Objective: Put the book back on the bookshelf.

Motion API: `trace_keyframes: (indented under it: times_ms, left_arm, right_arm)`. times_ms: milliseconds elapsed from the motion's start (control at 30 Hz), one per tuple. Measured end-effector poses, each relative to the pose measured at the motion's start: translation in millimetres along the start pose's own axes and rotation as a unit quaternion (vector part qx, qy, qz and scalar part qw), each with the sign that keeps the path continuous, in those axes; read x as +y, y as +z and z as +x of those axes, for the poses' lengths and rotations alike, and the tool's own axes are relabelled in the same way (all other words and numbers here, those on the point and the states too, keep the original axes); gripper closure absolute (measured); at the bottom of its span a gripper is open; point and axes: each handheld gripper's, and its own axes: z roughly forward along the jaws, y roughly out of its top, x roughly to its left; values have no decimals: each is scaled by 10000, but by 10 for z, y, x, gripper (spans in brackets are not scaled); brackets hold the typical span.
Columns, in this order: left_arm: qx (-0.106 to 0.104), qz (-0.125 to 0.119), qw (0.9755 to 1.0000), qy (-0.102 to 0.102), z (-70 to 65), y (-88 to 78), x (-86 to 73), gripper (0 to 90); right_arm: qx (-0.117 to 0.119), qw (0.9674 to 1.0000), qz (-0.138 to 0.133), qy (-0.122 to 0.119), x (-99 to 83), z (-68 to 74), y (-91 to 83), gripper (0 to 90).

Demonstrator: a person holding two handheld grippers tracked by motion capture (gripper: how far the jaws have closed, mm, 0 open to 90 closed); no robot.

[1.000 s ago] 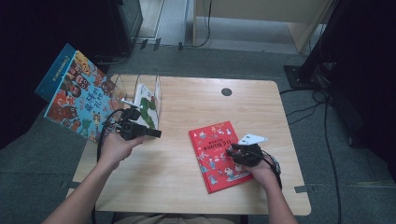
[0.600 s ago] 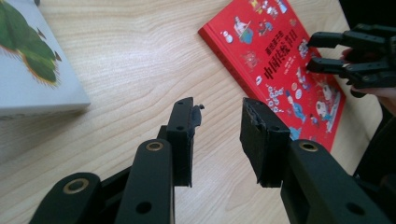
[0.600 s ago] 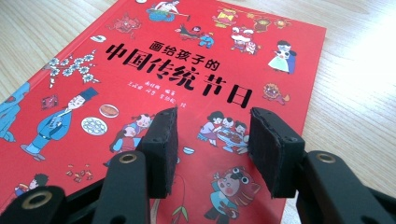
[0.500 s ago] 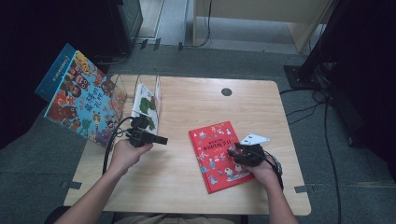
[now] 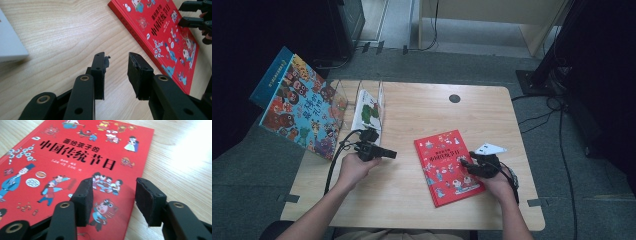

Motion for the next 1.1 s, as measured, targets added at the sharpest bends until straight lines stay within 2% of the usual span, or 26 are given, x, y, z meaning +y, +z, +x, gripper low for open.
trace_keyframes:
  times_ms: [167, 333, 533, 700, 900, 1100]
  left_arm:
    - [-67, 41, 10000, 18, -27, 78, 4, 672]
    - [-43, 24, 10000, 67, -50, 138, 9, 661]
    - [-112, 54, 9999, 23, -47, 205, 31, 662]
    - [-98, 121, 9998, 126, -72, 274, 41, 662]
    - [-90, 113, 9998, 117, -68, 320, 38, 660]
    - [-67, 144, 9997, 198, -93, 368, 15, 675]
  right_arm:
    - [17, 10000, -18, 54, -23, -26, -15, 487]
    - [60, 9997, -6, 235, -54, -24, -39, 484]
    - [48, 9990, -23, 446, -80, 1, -55, 502]
    - [-89, 9983, -37, 579, -80, 37, -49, 502]
    - [-219, 9970, -22, 737, -65, 72, -36, 499]
    - [-90, 9980, -21, 632, -14, 168, 33, 499]
